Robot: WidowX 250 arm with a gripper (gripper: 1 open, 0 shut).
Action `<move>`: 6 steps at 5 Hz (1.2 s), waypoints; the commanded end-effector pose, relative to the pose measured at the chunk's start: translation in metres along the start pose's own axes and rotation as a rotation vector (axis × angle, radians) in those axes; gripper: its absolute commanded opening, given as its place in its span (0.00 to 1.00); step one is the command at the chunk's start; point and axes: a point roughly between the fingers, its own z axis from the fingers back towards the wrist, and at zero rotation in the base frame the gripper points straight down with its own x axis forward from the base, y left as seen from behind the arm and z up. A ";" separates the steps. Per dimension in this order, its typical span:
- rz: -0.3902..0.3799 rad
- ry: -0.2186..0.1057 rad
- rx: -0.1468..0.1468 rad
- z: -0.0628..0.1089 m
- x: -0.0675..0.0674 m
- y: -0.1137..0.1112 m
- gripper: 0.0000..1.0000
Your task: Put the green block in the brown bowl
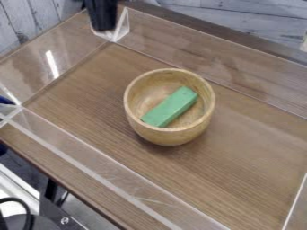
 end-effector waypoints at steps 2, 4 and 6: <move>-0.077 -0.045 0.042 -0.001 -0.002 -0.034 0.00; -0.090 -0.034 0.071 -0.006 -0.001 -0.038 0.00; -0.154 -0.007 0.073 -0.008 -0.003 -0.046 0.00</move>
